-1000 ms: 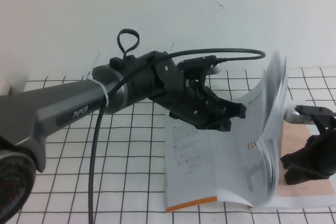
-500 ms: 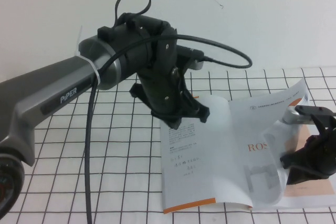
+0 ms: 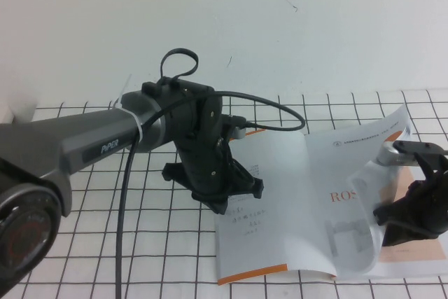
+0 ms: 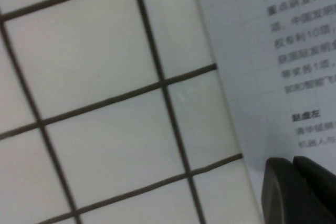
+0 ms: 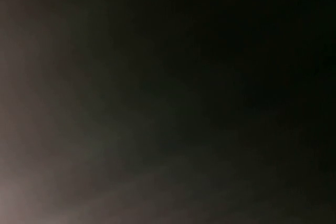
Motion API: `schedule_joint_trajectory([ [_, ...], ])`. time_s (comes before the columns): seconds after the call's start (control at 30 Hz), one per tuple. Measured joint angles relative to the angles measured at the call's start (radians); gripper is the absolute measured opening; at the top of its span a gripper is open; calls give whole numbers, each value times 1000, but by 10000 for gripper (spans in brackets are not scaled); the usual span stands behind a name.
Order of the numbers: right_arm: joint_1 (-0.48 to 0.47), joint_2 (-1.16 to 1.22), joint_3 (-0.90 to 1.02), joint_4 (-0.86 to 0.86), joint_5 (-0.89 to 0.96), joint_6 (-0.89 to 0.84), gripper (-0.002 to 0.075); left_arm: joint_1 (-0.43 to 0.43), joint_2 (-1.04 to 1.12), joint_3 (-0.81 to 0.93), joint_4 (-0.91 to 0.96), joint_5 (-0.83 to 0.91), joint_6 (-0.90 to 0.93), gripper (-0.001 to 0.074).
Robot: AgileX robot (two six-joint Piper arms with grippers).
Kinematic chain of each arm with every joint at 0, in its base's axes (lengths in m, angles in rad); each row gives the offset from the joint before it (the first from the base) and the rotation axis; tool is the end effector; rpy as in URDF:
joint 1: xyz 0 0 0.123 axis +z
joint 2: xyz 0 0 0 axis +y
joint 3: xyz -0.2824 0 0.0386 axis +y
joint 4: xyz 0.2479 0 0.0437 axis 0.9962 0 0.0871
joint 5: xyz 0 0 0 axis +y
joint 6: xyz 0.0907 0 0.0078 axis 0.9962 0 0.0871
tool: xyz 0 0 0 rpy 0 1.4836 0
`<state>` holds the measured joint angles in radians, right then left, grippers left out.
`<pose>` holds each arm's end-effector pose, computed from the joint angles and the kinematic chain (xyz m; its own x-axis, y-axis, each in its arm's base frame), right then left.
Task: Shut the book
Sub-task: 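Close the open booklet and leave it lying on the table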
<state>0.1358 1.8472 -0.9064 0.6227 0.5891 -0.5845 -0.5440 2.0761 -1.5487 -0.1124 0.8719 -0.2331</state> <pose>0.3073 0.0718 0.1255 -0.9567 -0.1749 -0.2325 -0.2427 0.9206 0.3058 0.3639 -0.2293 0.1768 -0.9491 0.2237 -0.2219 0.2612 0.9524 -0.1570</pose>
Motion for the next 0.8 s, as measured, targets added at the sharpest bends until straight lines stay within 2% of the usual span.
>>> schedule_joint_trajectory([
  [0.47,0,0,0,1,0,-2,-3,-2,36,0,-21,-12,1,-4],
  [0.8,0,0,0,2,0,-2,-3,-32,67,0,-365,-132,233,-4],
])
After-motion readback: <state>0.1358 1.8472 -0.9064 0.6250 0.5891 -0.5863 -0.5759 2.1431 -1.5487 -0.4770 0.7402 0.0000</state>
